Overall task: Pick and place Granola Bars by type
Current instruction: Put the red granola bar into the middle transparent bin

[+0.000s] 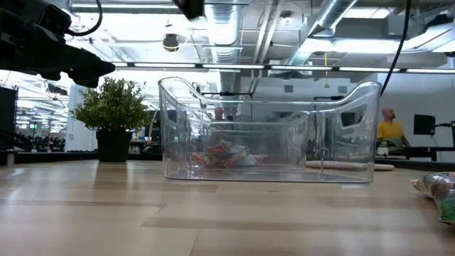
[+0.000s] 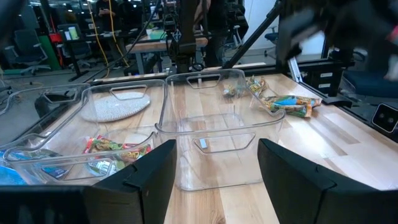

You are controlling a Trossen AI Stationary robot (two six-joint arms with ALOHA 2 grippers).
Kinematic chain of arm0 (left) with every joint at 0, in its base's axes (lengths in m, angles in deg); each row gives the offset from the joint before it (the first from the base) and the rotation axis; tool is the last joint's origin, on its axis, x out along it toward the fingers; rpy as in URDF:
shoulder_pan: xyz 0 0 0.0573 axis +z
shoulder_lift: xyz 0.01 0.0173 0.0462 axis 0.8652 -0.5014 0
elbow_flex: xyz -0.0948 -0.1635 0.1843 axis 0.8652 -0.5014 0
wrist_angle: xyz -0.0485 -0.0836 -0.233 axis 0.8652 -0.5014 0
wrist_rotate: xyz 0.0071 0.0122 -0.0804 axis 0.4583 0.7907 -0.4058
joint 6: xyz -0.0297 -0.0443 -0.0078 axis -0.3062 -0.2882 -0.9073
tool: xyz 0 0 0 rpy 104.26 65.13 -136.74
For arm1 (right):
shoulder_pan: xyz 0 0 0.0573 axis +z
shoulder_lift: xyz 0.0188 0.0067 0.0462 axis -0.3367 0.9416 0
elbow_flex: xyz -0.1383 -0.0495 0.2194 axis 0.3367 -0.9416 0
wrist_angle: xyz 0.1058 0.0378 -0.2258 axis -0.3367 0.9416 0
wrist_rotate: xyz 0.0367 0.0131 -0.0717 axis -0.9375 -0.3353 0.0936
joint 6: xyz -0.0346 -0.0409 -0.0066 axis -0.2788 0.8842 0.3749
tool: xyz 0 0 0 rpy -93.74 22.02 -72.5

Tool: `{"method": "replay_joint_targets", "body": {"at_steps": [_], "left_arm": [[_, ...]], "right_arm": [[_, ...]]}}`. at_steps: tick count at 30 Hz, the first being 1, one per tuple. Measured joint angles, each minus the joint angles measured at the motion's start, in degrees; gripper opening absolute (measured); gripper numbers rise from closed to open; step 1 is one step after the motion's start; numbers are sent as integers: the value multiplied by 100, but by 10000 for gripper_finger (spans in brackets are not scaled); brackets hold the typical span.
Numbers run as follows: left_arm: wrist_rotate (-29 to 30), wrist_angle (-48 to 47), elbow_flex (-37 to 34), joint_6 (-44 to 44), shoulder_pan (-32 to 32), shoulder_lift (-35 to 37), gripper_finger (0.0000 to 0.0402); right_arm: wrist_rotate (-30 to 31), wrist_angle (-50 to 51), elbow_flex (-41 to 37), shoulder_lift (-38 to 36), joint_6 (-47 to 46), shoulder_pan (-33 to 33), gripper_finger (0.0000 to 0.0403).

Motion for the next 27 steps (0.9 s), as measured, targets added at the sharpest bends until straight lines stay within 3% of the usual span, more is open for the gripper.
{"method": "replay_joint_targets", "body": {"at_steps": [9, 19, 27], "left_arm": [[0, 0, -1, 0, 1, 0, 219], [0, 0, -1, 0, 1, 0, 219], [0, 0, -1, 0, 1, 2, 219]], "right_arm": [[-5, 292, 789, -7, 478, -165, 26], [-9, 795, 777, -292, 636, -404, 27], [90, 1370, 786, -598, 688, -1176, 23]]}}
